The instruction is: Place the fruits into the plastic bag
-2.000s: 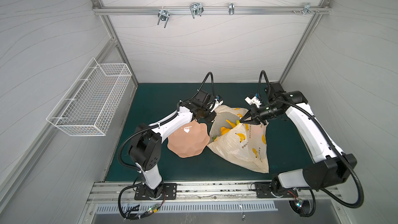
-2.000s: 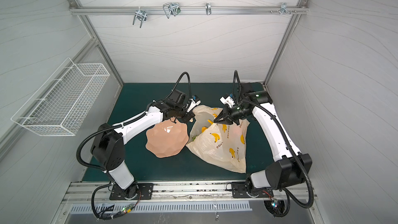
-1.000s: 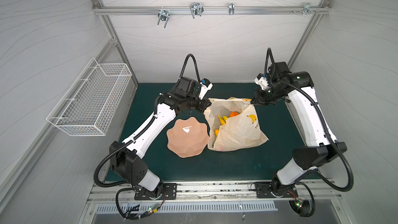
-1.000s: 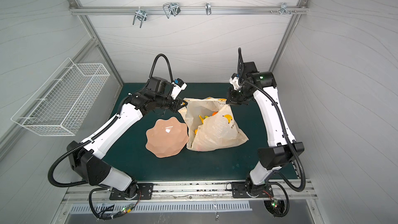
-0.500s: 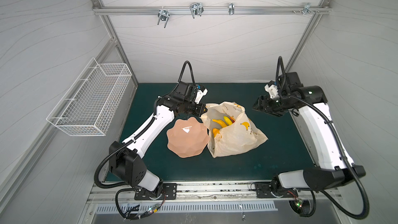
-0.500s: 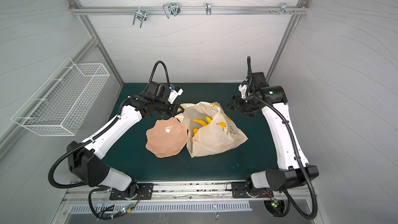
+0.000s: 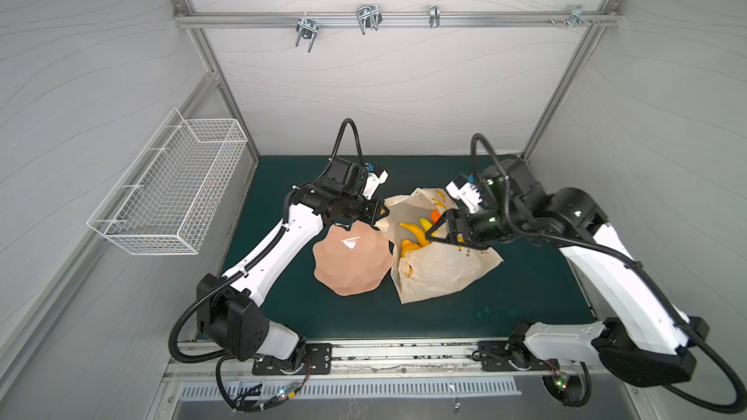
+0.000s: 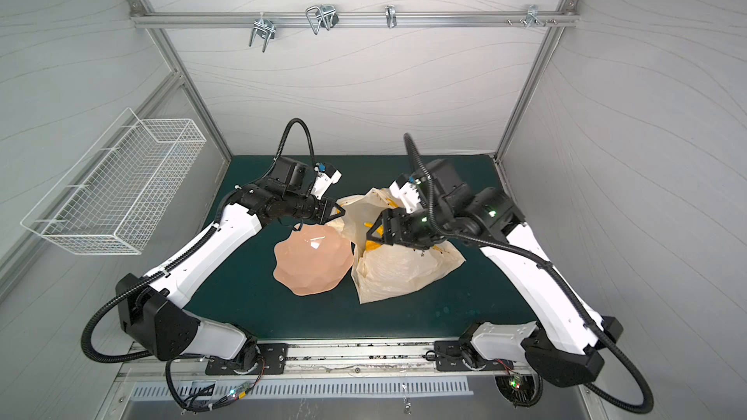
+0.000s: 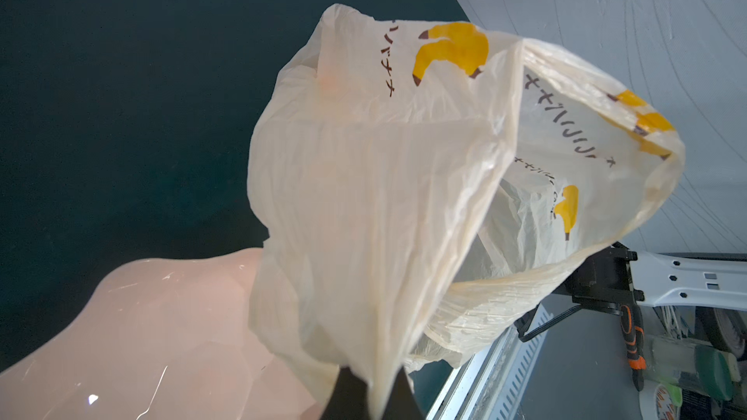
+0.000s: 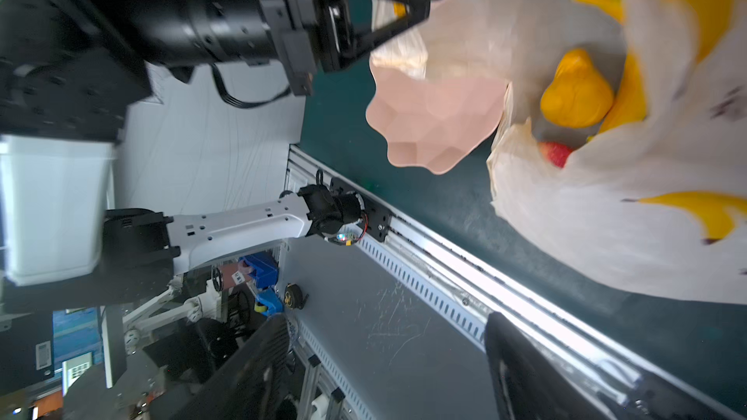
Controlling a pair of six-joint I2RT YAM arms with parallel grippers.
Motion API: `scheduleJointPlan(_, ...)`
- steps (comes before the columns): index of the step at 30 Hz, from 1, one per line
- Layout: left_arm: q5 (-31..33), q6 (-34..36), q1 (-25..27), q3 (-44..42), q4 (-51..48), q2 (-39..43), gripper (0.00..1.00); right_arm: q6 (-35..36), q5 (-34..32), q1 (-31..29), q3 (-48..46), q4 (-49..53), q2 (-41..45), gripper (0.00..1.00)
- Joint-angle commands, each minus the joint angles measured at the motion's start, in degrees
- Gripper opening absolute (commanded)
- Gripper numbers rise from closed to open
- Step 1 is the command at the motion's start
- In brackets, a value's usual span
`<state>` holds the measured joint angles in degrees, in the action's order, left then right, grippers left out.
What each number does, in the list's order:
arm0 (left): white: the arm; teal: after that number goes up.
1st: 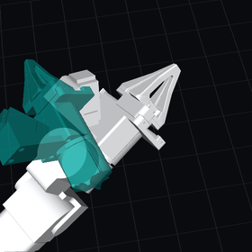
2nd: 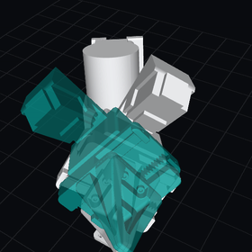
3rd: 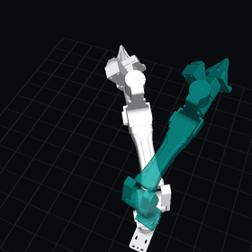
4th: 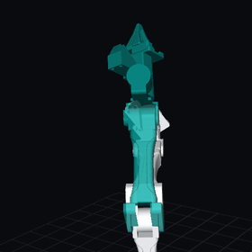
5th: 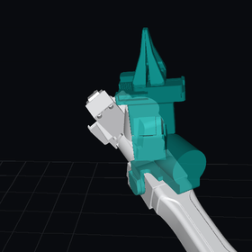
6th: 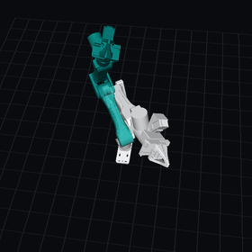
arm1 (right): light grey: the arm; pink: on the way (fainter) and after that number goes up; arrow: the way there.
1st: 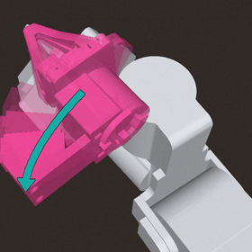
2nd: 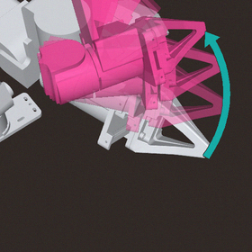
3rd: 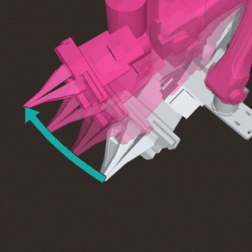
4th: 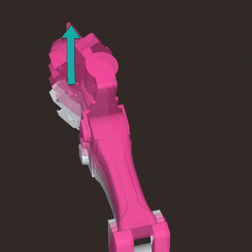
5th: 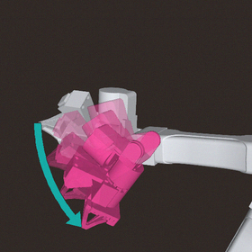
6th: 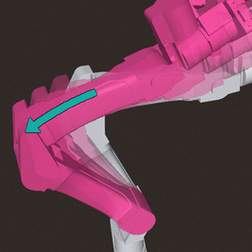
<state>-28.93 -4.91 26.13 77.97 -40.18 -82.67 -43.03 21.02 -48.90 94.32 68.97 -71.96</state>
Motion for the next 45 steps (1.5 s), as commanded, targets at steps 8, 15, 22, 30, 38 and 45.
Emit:
scheduleJointPlan(8, 2.65, -5.67, -0.29, 0.01, -1.6, 1.11, 0.0, -19.33, -12.19, -11.75, -8.32, -10.74, -6.63, 0.78)
scheduleJointPlan(15, 2.13, -8.04, -0.29, -1.35, -1.66, 1.81, 0.0, -26.29, -20.65, -15.81, -11.34, -16.35, -11.68, 0.77)
scheduleJointPlan(22, 2.44, -8.01, -0.29, -2.65, -2.4, 3.13, 0.0, -32.69, -28.63, -17.18, -16.66, -18.43, -13.08, 0.75)
scheduleJointPlan(30, 2.4, -6.63, -0.29, -2.48, -3.12, 3.65, 0.0, -35.18, -34.17, -17.01, -17.34, -18.67, -16.28, 0.75)
scheduleJointPlan(38, 2.64, -7.05, -0.38, -2.31, -3.15, 3.65, 0.0, -36.87, -35.99, -16.17, -18.68, -15.74, -20.01, 0.75)
scheduleJointPlan(45, 2.94, -7.86, -0.39, -2.24, -3.06, 4.09, 0.0, -35.27, -39.93, -13.65, -21.71, -13.77, -20.13, 0.7)
